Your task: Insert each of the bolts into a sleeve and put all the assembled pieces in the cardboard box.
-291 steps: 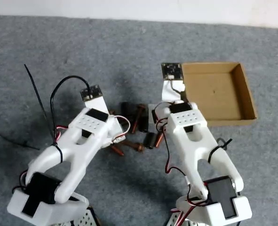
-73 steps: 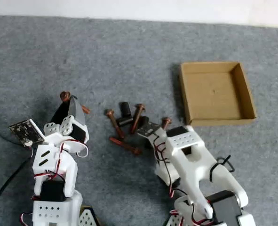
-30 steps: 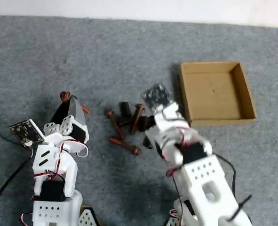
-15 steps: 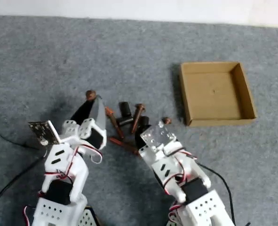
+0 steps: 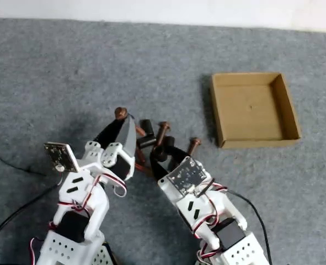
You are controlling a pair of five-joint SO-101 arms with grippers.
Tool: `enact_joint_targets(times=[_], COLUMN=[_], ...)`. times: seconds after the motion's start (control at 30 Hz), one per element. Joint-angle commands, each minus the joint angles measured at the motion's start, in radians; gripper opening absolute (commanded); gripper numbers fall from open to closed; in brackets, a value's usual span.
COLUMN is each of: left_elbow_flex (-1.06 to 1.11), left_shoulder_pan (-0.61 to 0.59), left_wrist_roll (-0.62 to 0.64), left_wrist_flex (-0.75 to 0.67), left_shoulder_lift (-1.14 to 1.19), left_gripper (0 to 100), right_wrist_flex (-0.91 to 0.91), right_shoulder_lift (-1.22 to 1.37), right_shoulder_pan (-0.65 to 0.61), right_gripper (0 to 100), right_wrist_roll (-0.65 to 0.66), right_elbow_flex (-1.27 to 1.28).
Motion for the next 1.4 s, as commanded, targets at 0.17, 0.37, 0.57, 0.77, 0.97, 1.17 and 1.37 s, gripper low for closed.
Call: enact_joint_targets(times=[0.17, 0.37, 0.57, 0.77, 0.97, 1.17, 1.37], left_elbow_flex=[-0.004, -0.053, -0.255, -0.283, -0.277, -0.302, -0.308], left_shoulder_pan=[0.077, 0.059, 0.062, 0.079, 0.104, 0.182, 0.185], left_wrist_roll=[0.005, 0.006, 0.008, 0.008, 0.009, 0.009, 0.008], left_wrist_flex=[-0.023, -0.015, 0.247, 0.345, 0.293, 0.249, 0.249], left_shoulder_lift=[-0.013, -0.013, -0.013, -0.013, -0.013, -0.013, -0.013], left_gripper=[1, 1, 1, 1, 1, 1, 1], right_wrist_flex=[-0.028, -0.028, -0.028, -0.028, -0.028, -0.028, -0.028], right_shoulder_lift=[-0.019, -0.019, -0.019, -0.016, -0.012, -0.012, -0.012], right_shoulder_pan=[-0.016, -0.016, -0.012, -0.012, -0.012, -0.012, -0.012], right_gripper=[0.5, 0.5, 0.5, 0.5, 0.5, 0.5, 0.5], right_wrist_roll=[0.000, 0.000, 0.008, 0.074, 0.074, 0.074, 0.078], right_elbow_flex=[0.101, 0.101, 0.101, 0.101, 0.101, 0.101, 0.101])
